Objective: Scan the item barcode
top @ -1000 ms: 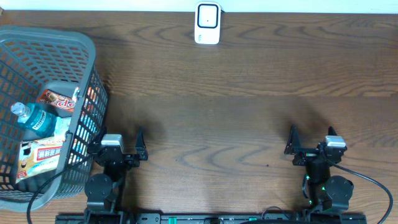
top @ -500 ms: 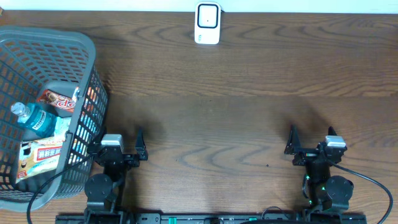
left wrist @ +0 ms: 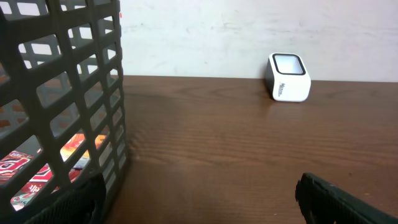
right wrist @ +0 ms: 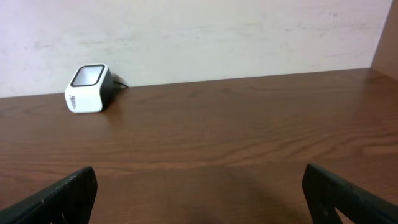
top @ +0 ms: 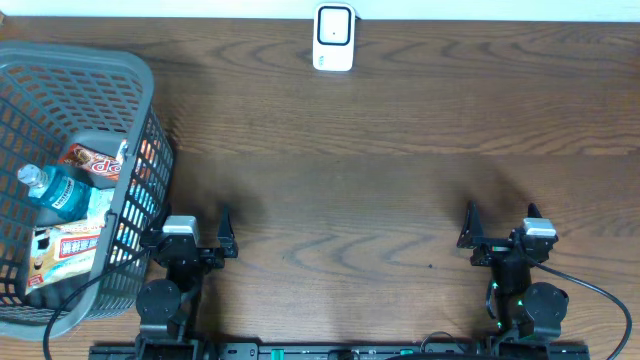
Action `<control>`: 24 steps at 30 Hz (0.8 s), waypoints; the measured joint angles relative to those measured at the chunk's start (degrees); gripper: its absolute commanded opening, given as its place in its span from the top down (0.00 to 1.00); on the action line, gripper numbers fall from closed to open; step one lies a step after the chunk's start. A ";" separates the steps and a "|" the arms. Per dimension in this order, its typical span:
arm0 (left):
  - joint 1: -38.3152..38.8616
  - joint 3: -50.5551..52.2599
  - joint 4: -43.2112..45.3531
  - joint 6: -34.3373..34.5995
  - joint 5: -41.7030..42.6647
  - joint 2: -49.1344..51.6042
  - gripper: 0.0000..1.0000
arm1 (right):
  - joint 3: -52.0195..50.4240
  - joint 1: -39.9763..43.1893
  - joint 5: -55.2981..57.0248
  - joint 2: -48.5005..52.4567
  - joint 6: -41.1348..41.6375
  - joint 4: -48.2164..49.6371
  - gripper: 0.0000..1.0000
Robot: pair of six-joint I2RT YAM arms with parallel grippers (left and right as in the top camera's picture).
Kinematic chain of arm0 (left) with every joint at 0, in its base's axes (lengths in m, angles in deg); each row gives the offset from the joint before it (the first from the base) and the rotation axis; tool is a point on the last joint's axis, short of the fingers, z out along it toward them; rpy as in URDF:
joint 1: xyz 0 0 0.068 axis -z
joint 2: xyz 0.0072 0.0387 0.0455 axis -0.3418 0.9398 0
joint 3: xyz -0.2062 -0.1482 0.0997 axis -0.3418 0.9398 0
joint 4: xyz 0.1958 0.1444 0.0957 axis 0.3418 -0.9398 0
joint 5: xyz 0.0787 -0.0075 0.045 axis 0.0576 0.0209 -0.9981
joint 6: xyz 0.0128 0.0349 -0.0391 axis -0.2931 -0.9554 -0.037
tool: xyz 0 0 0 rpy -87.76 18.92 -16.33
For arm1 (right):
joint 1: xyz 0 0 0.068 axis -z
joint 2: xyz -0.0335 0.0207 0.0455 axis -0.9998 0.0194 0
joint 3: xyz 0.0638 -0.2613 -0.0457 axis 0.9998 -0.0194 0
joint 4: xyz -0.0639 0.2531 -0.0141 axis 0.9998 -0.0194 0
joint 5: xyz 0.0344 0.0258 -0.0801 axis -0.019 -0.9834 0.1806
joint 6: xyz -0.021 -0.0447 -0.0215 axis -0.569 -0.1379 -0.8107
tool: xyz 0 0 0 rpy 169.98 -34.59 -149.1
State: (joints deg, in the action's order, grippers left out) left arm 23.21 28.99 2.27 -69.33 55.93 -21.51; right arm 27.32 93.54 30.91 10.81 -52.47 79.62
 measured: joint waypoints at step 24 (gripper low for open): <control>0.00 0.26 0.83 0.46 3.10 0.00 0.02 | 0.00 0.00 0.00 0.00 -0.02 -0.02 0.01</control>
State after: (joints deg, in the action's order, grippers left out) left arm 23.21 29.25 3.10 -68.87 59.04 -21.51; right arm 27.32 93.54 30.91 10.81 -52.49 79.59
